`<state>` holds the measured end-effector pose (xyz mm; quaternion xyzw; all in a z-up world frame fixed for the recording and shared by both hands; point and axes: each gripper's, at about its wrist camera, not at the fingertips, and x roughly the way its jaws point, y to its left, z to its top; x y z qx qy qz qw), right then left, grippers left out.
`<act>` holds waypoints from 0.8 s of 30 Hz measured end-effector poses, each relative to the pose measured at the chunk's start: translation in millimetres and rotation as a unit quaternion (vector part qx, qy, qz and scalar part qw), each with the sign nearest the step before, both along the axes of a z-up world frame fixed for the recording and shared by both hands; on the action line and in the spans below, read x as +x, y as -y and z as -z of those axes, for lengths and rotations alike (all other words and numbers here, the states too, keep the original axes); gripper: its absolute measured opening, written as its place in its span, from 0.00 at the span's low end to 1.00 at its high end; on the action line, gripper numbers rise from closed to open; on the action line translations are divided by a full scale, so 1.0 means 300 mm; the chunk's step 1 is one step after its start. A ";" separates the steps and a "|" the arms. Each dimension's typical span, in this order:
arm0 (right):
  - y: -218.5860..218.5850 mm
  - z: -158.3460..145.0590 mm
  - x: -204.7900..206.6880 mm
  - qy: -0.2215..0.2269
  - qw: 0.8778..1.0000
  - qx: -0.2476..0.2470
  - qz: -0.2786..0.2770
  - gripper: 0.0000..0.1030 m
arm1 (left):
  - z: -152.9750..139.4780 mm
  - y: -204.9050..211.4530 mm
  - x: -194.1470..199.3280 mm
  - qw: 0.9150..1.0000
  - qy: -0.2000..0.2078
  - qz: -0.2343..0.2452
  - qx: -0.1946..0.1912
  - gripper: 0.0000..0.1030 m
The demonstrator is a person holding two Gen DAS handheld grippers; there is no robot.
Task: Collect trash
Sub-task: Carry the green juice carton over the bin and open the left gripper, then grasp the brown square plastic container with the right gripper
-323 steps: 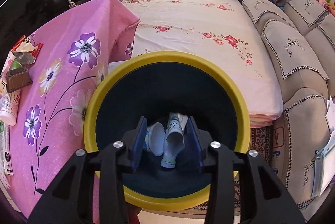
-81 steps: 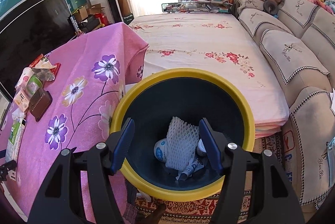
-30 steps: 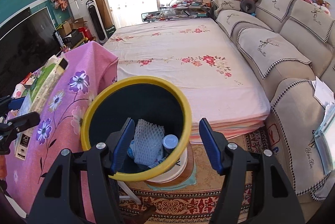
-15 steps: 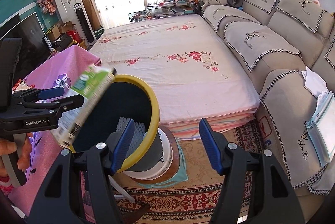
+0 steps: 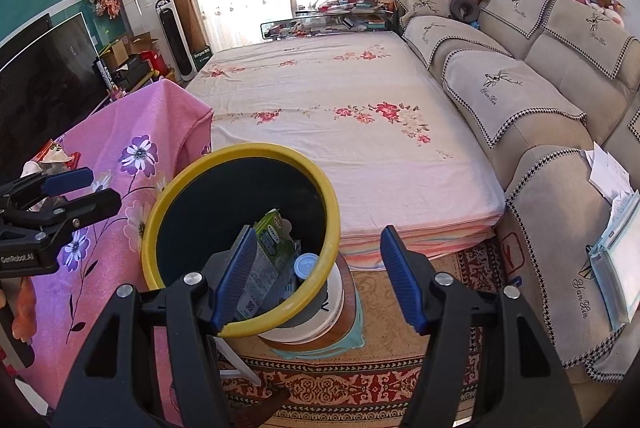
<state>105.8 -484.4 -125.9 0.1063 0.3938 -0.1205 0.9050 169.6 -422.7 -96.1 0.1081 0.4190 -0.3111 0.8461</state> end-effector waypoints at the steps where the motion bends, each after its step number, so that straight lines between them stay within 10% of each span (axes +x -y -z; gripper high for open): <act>1: -0.020 -0.005 0.009 0.001 1.000 -0.001 -0.006 0.59 | -0.007 -0.038 -0.013 1.000 0.001 -0.005 -0.002 0.84; 13: -0.498 -0.002 0.255 -0.014 0.985 0.002 -0.171 0.59 | -0.071 -0.718 -0.162 0.988 0.042 -0.146 0.006 0.87; 24: -1.014 0.019 0.495 -0.015 0.928 -0.001 -0.373 0.66 | -0.051 -1.207 -0.200 0.960 0.043 -0.275 0.005 0.89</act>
